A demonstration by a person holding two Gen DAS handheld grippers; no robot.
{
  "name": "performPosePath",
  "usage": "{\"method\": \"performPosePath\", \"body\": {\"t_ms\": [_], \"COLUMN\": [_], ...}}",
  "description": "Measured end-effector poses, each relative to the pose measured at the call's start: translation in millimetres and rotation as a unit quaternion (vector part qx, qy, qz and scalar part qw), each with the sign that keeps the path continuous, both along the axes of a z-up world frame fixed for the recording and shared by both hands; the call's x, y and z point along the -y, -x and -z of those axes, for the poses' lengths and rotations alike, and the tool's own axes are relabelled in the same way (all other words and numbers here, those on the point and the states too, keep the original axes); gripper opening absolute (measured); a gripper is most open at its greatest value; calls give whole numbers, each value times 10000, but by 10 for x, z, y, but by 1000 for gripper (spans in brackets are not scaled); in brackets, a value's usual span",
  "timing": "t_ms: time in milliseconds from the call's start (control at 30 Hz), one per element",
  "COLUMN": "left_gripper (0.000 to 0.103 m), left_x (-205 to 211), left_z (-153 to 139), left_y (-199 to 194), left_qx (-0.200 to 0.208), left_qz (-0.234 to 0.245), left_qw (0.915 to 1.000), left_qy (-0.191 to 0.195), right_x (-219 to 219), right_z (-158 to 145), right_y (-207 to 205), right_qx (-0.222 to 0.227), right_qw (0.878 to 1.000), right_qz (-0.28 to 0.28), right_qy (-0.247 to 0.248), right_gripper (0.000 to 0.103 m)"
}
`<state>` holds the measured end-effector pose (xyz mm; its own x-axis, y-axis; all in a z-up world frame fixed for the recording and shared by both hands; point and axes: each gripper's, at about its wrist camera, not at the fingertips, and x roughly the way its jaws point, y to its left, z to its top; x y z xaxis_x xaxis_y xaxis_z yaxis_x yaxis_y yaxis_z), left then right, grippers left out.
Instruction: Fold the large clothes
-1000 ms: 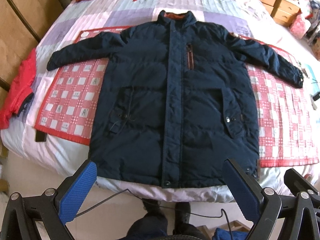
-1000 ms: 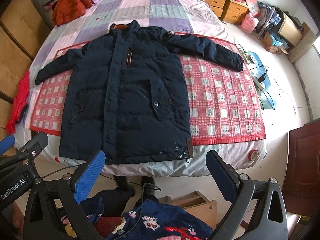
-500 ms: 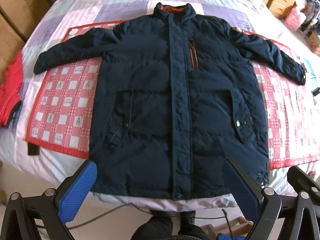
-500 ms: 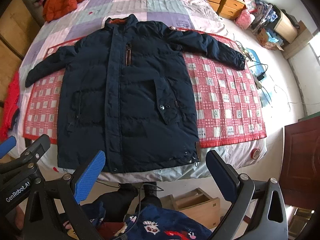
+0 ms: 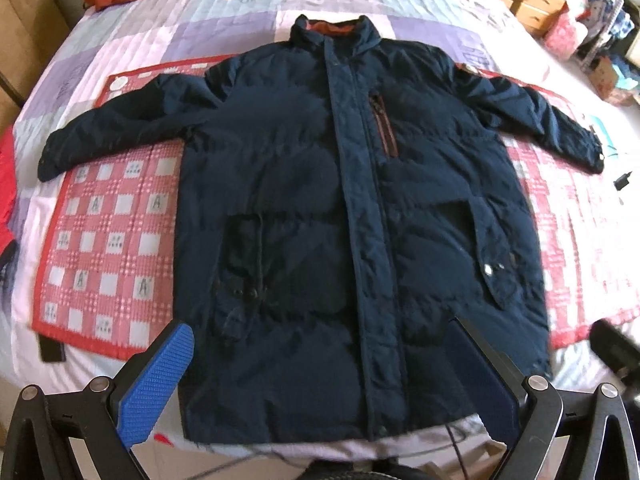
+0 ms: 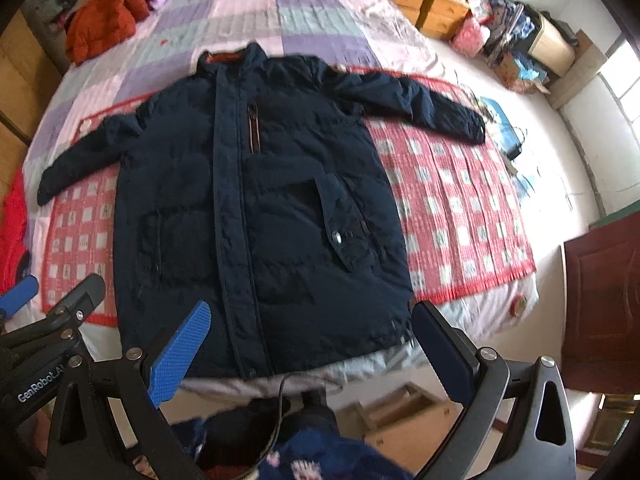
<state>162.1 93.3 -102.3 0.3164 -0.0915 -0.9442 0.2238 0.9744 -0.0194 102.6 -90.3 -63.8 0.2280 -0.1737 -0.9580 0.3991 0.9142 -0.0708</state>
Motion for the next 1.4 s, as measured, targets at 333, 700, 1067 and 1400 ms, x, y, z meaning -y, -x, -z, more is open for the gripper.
{"method": "performPosePath", "body": {"t_ms": [333,700,1067,1400], "left_gripper": [103,103,103,103], "left_x": [-159,246,237,53], "left_z": [1432,2511,3118,3008], "left_y": [-621,-2245,-2592,-2096], "left_qx": [84,739,577,461], "left_qz": [-114,-635,-644,-690], "left_qw": [9998,9952,9961,9965], "left_qy": [-167,-34,-172,-52], "right_x": [428,649,960,851], "right_z": [1631,2683,3404,3336], "right_y": [-502,-2387,-2837,-2539], "right_qx": [-288,772,644,494], "right_qw": [9967,9840,9803,9829], "right_qz": [-738,-1551,-1869,-1773], "right_qy": [188,406,-63,-50], "right_gripper": [103,103,103,103]}}
